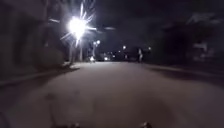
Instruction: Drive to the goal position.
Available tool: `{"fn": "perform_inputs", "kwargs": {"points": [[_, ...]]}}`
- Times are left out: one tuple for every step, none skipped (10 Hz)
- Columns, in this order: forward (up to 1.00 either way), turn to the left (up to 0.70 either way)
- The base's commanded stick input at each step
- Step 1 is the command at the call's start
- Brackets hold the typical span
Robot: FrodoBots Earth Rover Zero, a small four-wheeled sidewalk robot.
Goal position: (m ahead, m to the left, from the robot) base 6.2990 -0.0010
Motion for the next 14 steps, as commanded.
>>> {"fn": "perform_inputs", "kwargs": {"points": [[0.50,0.00],[0.50,0.00],[0.50,0.00],[0.50,0.00],[0.50,0.00],[0.50,0.27],[0.50,0.50],[0.50,0.50],[0.50,0.25],[0.50,0.00],[0.50,0.00],[0.50,0.00],[0.50,0.00],[0.50,0.00]]}}
